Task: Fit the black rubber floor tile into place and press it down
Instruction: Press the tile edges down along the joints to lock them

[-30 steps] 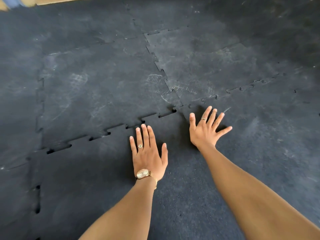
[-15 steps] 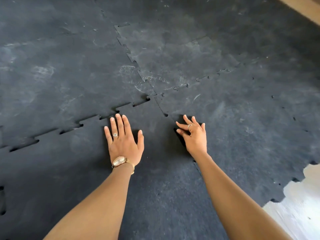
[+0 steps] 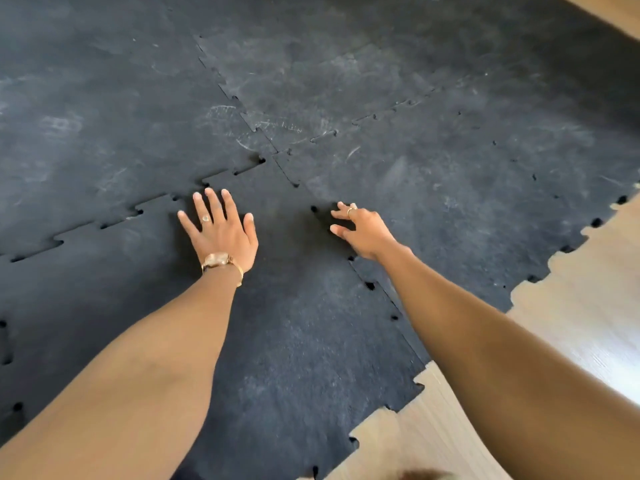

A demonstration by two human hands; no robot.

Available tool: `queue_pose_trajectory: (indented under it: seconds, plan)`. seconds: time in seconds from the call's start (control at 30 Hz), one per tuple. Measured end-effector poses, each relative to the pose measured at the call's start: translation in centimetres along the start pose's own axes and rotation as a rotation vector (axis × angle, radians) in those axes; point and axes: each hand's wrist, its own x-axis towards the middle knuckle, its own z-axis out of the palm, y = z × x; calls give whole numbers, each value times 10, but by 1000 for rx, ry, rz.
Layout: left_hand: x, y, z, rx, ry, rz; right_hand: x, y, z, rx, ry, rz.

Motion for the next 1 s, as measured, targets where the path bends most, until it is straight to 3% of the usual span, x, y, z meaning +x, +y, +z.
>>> queue_pose_trajectory:
  seconds: [0.07,0.13,0.2,0.3,0.5,0.67,1.0]
  plan:
    - [-7,13,-10,57,36,102,-47,17,14,101,106,19]
    - [-19,40,-14,-14,33,389,-107,30,40,190,299,116]
    - [-36,70,-21,-141,-139,612,-159,32,68,236,430,259]
    - [-49,94,-33,-191,-355,583,-198,33,103,91,543,325]
    - [-50,91,-38,-129,-290,576,-200,18,122,138,700,479]
    - [-45,85,-37,32,-231,630,-202,28,120,-63,686,382]
    - [-35,82,-45,56,-435,654,-202,24,111,-348,692,359]
